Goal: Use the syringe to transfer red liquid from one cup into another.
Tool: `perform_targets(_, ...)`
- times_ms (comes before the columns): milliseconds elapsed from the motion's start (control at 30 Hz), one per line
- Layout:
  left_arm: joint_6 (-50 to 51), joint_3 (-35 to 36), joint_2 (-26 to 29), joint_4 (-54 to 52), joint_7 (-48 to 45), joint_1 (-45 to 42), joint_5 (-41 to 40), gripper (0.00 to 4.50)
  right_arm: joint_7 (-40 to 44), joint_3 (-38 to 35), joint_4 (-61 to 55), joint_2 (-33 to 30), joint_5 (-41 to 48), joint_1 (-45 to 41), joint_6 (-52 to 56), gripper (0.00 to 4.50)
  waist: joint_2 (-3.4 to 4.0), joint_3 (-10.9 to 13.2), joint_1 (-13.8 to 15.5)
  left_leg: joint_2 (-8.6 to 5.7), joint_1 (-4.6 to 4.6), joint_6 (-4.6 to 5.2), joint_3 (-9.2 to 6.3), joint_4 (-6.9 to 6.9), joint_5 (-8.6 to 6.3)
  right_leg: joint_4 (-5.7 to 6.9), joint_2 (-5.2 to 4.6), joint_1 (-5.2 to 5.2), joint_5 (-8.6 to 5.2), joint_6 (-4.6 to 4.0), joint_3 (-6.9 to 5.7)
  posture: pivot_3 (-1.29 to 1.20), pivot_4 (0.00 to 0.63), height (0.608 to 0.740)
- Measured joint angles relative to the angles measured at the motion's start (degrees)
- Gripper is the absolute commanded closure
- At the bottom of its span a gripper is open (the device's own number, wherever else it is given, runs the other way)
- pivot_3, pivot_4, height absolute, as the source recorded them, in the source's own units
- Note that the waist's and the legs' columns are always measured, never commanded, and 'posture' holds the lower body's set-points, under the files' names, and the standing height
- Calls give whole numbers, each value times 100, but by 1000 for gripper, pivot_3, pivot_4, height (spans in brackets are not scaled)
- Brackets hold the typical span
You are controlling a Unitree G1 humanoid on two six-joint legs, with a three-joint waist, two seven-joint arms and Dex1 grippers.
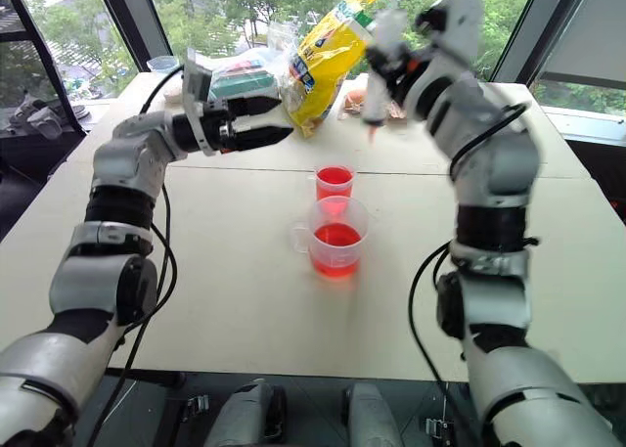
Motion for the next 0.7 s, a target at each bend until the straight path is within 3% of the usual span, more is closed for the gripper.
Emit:
perform_targets(167,488,-257,-36,-1027,184,783,-202,27,232,473,131,-1158,138,-278,2504,3083,0,0,-9,0,-1,1,3,0,0,-2,2,-2,0,-2,3,0,150,740)
perform_targets(300,661,-383,-92,-1593,347,1026,-383,27,641,1090,98,-1753,316,106,3503,3083,-1,-1,-5,-1,0,1,-2,2,-1,-1,3,0,0,-2,4,0,150,740)
perform_targets(467,891,-444,-98,-1969,589,1258,-590,27,974,1583,330,-1968,372,1102,3786,3083,-1,-1,-12,-4,0,2,-3,5,-1,0,3,-1,1,-1,6,0,150,740)
perform_targets(700,894,-657,-5,-2191,659,1506,-623,27,1053,1708,937,-1815,112,1571,3397,3083,0,-1,-22,-4,0,1,-3,7,-1,1,6,-1,1,-1,6,0,150,740)
